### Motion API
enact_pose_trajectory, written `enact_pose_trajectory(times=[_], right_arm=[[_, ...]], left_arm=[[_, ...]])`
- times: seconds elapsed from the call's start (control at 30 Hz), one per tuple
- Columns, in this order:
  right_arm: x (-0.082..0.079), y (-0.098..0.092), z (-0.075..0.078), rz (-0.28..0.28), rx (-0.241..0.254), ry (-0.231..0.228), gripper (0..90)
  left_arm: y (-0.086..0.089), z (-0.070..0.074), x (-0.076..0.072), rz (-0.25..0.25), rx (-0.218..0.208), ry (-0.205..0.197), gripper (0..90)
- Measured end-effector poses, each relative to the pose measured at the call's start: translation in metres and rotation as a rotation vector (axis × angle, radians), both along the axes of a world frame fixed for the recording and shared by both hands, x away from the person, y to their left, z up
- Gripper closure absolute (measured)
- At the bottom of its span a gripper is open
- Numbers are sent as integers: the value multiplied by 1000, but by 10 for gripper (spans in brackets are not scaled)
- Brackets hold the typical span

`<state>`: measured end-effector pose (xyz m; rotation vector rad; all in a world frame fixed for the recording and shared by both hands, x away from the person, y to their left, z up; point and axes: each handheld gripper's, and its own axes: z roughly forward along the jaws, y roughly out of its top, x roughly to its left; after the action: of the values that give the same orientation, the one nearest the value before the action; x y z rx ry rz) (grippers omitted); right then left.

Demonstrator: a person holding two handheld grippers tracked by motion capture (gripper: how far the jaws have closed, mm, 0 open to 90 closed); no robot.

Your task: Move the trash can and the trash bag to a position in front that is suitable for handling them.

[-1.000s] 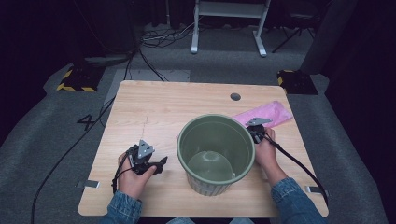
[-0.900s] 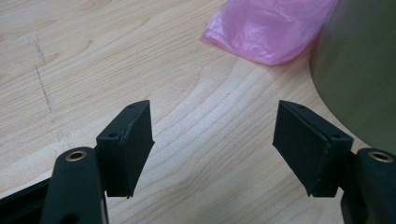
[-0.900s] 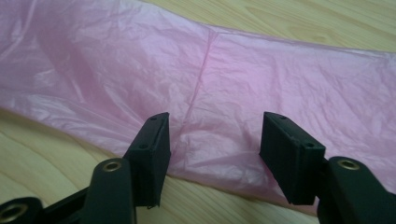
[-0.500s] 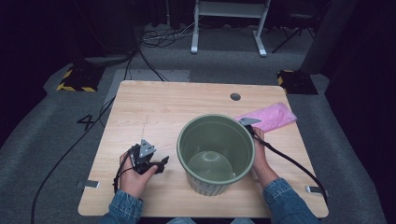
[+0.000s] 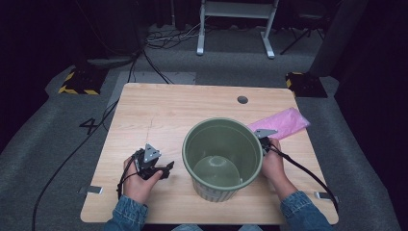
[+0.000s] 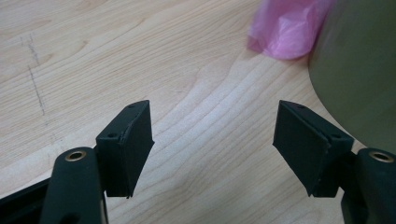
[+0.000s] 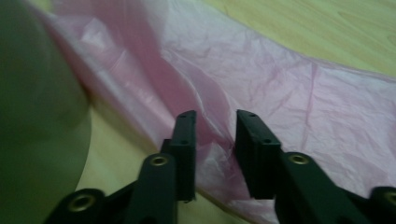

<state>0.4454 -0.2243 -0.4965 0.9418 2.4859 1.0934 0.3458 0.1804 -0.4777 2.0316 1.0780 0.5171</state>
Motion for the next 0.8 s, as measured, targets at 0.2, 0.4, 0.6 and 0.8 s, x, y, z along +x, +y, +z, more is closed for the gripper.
enact_pose_trajectory(times=[0.2, 0.4, 0.6, 0.8], right_arm=[[-23, -15, 1, 44, -5, 15, 870], [-51, -31, 4, 104, -27, 48, 887], [-82, -48, 9, 160, -72, 81, 881], [-97, -56, 13, 138, -52, 50, 647]], left_arm=[[-3, 3, 2, -6, 2, -6, 284], [-6, 3, 4, -14, -3, -7, 284], [-11, 5, 8, -32, 3, -13, 284], [-15, 6, 9, -33, -2, -14, 284]])
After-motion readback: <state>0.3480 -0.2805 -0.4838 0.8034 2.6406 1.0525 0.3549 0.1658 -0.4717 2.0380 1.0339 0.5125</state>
